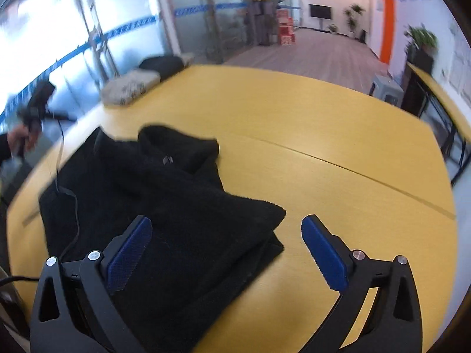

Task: Fold clothes

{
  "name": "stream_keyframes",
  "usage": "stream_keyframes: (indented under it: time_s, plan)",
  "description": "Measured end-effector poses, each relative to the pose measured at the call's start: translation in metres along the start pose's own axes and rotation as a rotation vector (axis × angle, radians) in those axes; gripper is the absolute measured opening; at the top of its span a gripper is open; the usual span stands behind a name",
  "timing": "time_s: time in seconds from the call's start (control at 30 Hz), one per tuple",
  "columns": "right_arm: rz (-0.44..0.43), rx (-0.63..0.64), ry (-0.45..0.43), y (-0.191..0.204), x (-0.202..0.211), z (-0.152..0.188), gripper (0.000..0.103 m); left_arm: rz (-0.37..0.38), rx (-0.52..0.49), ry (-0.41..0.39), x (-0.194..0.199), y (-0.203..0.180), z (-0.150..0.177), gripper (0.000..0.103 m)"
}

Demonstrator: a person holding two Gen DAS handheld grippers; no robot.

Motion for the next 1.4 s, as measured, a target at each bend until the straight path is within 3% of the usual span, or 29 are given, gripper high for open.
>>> stream_keyframes:
  time_s: [0.1,0.17,0.23,0.27,0.3,0.37,0.43,0.47,0.6,0.8,0.93,1.0,1.03,1.1,1.2,1.23,1.3,1.4]
  plan:
    - [0.02,-0.045,0.04,-0.018,-0.023,0.01,0.103,-0.036,-0.06,0.043,-0.02,0.003,0.007,0.084]
    - [0.027,-0.141,0.048,-0.038,-0.038,0.018,0.102,-0.067,-0.083,0.081,-0.039,0.009,0.011,0.084]
    - [0.003,-0.27,0.05,-0.059,-0.055,0.027,0.096,-0.074,-0.08,0.106,-0.061,0.017,0.011,0.084]
    - [-0.023,-0.32,0.051,-0.065,-0.062,0.03,0.076,-0.086,-0.073,0.117,-0.072,0.022,0.009,0.084]
    - [-0.031,-0.34,0.052,-0.067,-0.066,0.03,0.05,-0.092,-0.062,0.128,-0.081,0.026,0.008,0.083]
    - [-0.027,-0.344,0.043,-0.066,-0.07,0.027,0.028,-0.073,-0.02,0.139,-0.093,0.035,0.004,0.078]
    - [-0.014,-0.318,0.005,-0.059,-0.065,0.018,0.013,-0.054,0.0,0.143,-0.1,0.04,0.0,0.052]
    - [-0.013,-0.319,-0.021,-0.058,-0.06,0.012,0.012,-0.053,0.009,0.146,-0.102,0.042,-0.001,0.033]
    - [-0.013,-0.308,-0.132,-0.054,-0.039,-0.008,0.011,-0.062,0.011,0.118,-0.091,0.045,-0.008,0.021]
    - [0.037,-0.289,-0.136,-0.067,-0.049,-0.001,0.01,-0.011,0.016,0.004,-0.063,0.053,-0.022,0.02]
    - [0.07,-0.316,-0.051,-0.077,-0.087,0.019,0.011,-0.079,-0.044,0.053,-0.088,0.052,-0.028,0.02]
    - [0.11,-0.325,-0.036,-0.079,-0.091,0.022,0.013,-0.131,-0.068,0.089,-0.104,0.054,-0.026,0.028]
    - [0.132,-0.33,-0.031,-0.08,-0.092,0.022,0.018,-0.167,-0.084,0.097,-0.106,0.056,-0.025,0.032]
    - [0.197,-0.339,-0.021,-0.082,-0.088,0.022,0.061,-0.197,-0.096,0.07,-0.095,0.055,-0.028,0.035]
    - [0.273,-0.295,-0.064,-0.069,-0.053,0.003,0.067,-0.202,-0.139,-0.017,-0.054,0.038,-0.034,0.036]
    - [0.26,-0.249,-0.088,-0.053,-0.042,-0.01,0.067,-0.19,-0.18,-0.046,-0.041,0.025,-0.034,0.038]
    - [0.187,-0.144,-0.132,-0.007,-0.034,-0.04,0.07,-0.142,-0.285,-0.074,-0.024,-0.009,-0.034,0.054]
    - [-0.038,-0.073,-0.065,0.067,-0.077,-0.068,0.07,-0.031,-0.435,-0.017,-0.038,-0.069,-0.027,0.058]
Point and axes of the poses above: each gripper's, at about its wrist camera, not at the fingertips, and x roughly against the way its jaws point, y to its left, z to its underside, the point moved 7 cm from there along -x, roughly the way its jaws point, and after that the axes turned 6 degrees about -z, right-handed, at the moved point
